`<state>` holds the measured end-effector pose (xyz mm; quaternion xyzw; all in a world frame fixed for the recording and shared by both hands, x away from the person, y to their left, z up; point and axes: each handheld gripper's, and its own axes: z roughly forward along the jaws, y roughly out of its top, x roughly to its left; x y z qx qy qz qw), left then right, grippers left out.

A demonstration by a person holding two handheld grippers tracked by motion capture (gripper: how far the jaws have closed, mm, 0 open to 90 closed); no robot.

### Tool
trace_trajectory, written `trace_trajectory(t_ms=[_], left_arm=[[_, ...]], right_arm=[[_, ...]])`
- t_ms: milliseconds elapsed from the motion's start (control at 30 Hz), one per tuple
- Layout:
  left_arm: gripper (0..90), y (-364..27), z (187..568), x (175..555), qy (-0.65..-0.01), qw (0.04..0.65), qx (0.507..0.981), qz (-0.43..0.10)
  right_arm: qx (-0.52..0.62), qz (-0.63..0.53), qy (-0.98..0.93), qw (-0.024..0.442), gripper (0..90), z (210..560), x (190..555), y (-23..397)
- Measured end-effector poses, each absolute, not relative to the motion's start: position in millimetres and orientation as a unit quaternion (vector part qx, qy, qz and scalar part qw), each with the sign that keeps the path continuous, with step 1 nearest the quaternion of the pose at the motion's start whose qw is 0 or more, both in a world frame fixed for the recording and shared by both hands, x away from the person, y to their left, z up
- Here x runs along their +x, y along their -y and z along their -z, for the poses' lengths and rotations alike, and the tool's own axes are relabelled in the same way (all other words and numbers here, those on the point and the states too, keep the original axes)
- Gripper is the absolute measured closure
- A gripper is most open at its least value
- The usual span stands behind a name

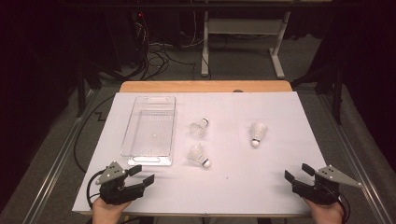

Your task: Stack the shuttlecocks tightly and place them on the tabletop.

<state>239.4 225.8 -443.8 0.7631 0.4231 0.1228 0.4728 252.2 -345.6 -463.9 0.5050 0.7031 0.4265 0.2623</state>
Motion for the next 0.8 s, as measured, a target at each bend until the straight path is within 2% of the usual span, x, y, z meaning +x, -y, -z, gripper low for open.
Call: trace_trajectory(t_ms=[800], left_arm=[[36.7, -201, 435, 249, -0.421, 0.473, 0.766, -0.108]], right_arm=[[0.505, -0.428, -0.702, 0.262, 26.6, 464, 252, 346]])
